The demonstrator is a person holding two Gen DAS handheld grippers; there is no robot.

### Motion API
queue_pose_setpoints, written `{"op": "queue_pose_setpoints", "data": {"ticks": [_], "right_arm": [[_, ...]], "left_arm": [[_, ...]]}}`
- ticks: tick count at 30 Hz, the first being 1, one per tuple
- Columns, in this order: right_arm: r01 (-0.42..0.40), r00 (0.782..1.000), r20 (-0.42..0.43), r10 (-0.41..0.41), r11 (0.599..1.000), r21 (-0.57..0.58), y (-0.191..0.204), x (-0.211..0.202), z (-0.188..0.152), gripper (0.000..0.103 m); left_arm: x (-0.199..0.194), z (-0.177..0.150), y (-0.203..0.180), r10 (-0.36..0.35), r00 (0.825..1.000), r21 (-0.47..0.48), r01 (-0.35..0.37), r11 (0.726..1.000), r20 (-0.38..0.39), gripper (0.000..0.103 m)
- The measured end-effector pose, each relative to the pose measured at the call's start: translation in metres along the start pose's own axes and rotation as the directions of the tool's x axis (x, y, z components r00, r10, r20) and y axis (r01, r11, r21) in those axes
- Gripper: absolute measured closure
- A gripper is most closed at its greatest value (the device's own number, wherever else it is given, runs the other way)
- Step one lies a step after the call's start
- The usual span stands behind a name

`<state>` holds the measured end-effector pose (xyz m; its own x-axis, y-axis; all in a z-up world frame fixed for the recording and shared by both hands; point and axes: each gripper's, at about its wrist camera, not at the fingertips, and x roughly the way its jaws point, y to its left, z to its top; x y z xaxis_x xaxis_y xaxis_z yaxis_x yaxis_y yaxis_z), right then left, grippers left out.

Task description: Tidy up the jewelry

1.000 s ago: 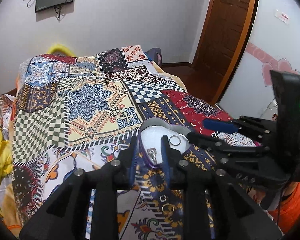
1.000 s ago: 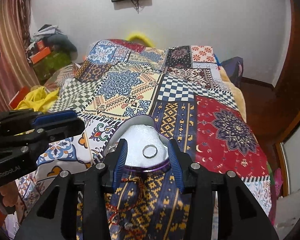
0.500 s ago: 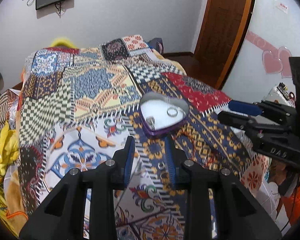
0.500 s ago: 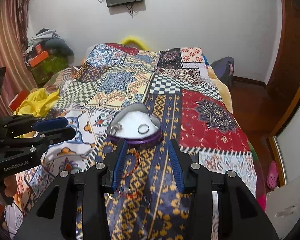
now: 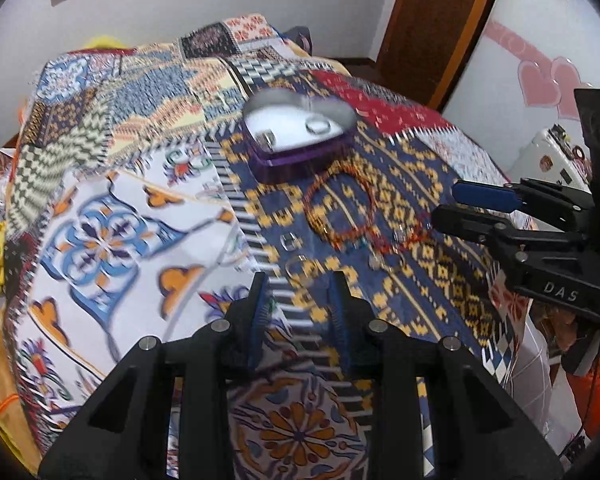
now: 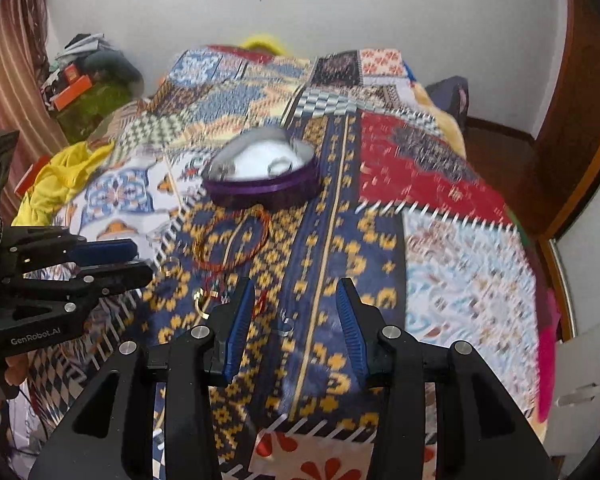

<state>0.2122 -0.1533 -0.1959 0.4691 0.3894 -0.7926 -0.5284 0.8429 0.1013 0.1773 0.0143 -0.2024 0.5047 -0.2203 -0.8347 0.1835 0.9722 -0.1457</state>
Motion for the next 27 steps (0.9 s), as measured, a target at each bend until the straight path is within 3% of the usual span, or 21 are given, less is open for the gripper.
{"op": "queue_pose_setpoints", "data": {"ticks": [17, 22, 27], "right_arm": [[0.001, 1.000, 0.023, 0.000, 0.998, -0.058, 0.014, 0.012, -0.007, 0.064], [0.005, 0.999, 0.040, -0.003, 0.999, -0.043, 0.010, 0.005, -0.004, 0.064], [-0.009, 0.997, 0.076, 0.011, 1.000, -0.027, 0.006, -0.008, 0.003, 0.064]], "left_arm": [[0.015, 0.000, -0.001, -0.019, 1.000, -0.015, 0.019, 1.000, 0.016, 0.073], [0.015, 0.000, 0.000, 0.001, 1.000, -0.017, -0.001, 1.000, 0.027, 0.087], [0.014, -0.001, -0.001, 0.006, 0.999, -0.017, -0.005, 1.000, 0.036, 0.089]]}}
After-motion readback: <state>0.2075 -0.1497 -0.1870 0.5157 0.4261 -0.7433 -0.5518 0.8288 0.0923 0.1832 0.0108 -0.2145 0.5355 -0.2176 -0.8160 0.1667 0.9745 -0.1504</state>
